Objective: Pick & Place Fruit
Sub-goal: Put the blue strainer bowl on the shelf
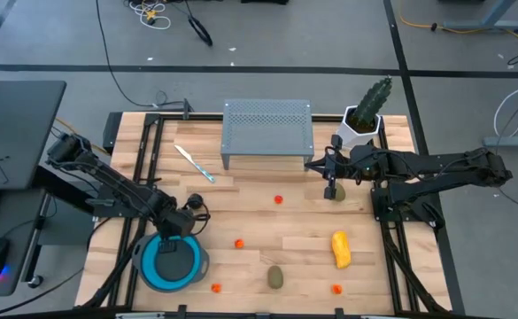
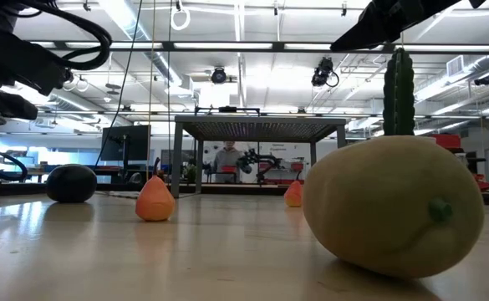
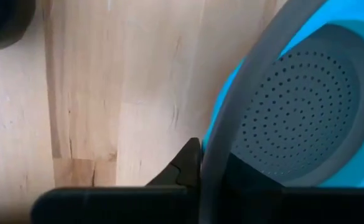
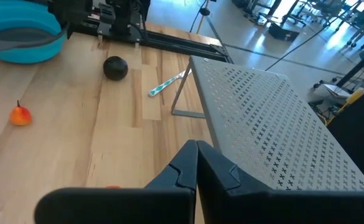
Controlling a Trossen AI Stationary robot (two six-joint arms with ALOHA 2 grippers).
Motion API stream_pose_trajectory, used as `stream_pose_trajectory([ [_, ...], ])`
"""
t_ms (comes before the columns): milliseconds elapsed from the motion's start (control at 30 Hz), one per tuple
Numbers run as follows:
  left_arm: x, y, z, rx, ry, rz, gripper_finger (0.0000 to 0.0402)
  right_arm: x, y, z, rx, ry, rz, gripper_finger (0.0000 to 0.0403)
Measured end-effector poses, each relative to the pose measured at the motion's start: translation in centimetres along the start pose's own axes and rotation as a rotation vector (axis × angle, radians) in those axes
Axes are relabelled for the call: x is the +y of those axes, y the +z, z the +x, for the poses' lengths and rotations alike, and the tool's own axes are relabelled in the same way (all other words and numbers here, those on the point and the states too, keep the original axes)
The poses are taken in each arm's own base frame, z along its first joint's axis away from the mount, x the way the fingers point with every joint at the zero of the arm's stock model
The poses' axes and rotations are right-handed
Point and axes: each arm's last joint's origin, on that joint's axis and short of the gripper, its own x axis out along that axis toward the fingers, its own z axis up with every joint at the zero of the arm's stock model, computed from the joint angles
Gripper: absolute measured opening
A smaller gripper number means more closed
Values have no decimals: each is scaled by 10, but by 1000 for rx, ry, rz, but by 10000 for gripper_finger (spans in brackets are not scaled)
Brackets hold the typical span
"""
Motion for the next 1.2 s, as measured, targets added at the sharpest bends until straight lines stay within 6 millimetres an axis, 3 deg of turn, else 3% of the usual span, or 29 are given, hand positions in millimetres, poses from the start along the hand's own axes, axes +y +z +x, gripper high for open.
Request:
stream_pose_trajectory([
  [267, -3, 8, -16, -29, -113, -24, 12, 0, 0, 0, 1, 0, 0, 7],
  [500, 4, 13, -65, -240, -201, -112, 11, 0, -1, 0, 5, 1, -2, 7],
  [733, 24, 14, -116, -468, -215, -311, 11, 0, -1, 0, 6, 1, -2, 7],
  [1000, 50, 42, -155, -593, -144, -527, 15, 0, 1, 0, -8, -3, 2, 7],
  [1200, 67, 78, -186, -607, -61, -533, 11, 0, 1, 0, -8, -3, 2, 7],
])
